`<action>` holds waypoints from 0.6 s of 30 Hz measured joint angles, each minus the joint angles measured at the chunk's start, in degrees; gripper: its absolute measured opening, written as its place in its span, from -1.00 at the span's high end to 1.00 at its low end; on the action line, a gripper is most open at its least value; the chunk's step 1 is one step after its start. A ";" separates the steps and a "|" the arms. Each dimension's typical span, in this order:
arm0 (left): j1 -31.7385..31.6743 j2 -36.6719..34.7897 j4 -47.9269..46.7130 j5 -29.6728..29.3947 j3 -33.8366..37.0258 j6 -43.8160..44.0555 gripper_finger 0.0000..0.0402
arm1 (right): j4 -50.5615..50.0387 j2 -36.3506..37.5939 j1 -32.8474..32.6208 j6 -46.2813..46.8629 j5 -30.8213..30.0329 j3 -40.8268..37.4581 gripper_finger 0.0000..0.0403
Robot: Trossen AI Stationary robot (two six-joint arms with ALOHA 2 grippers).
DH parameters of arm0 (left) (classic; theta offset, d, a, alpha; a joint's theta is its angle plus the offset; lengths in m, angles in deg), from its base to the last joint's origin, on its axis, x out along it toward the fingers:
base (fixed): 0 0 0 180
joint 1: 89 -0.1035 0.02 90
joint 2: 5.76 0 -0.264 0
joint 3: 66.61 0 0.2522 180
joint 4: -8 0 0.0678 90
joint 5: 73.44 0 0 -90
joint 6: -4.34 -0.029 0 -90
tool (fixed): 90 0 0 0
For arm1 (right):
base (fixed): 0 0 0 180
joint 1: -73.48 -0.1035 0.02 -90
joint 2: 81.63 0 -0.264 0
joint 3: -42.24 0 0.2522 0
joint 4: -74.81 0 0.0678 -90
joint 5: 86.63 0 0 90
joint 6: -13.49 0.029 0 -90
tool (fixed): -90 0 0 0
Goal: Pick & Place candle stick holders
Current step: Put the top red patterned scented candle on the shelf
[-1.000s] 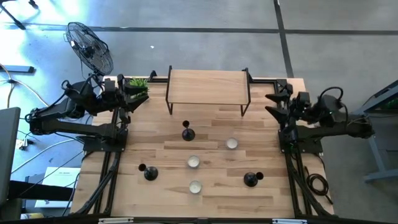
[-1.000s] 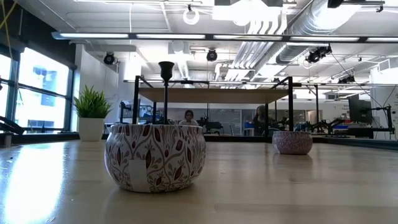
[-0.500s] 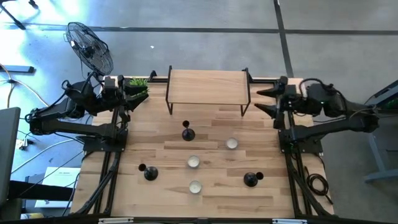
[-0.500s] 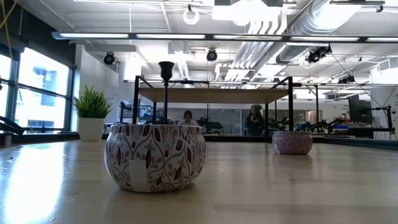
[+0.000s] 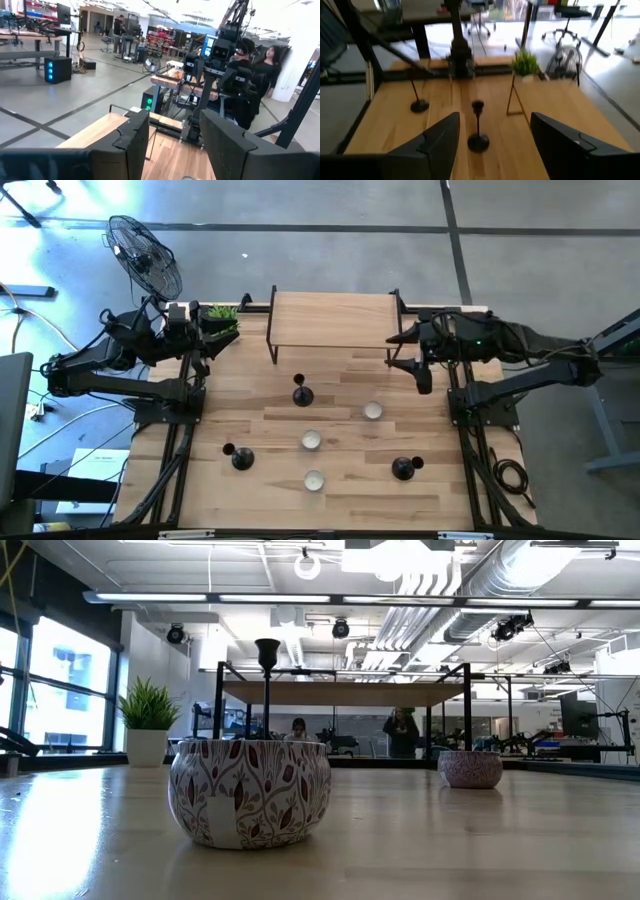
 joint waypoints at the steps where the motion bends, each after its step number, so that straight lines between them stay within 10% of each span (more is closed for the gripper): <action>1: 0.02 0.00 -0.61 0.00 0.00 0.00 0.14 | -2.38 -0.49 0.00 1.12 0.00 0.82 -0.18; 18: 0.02 0.00 -2.06 0.04 0.00 0.00 0.14 | -13.75 -5.26 -0.02 5.32 0.01 7.13 -0.18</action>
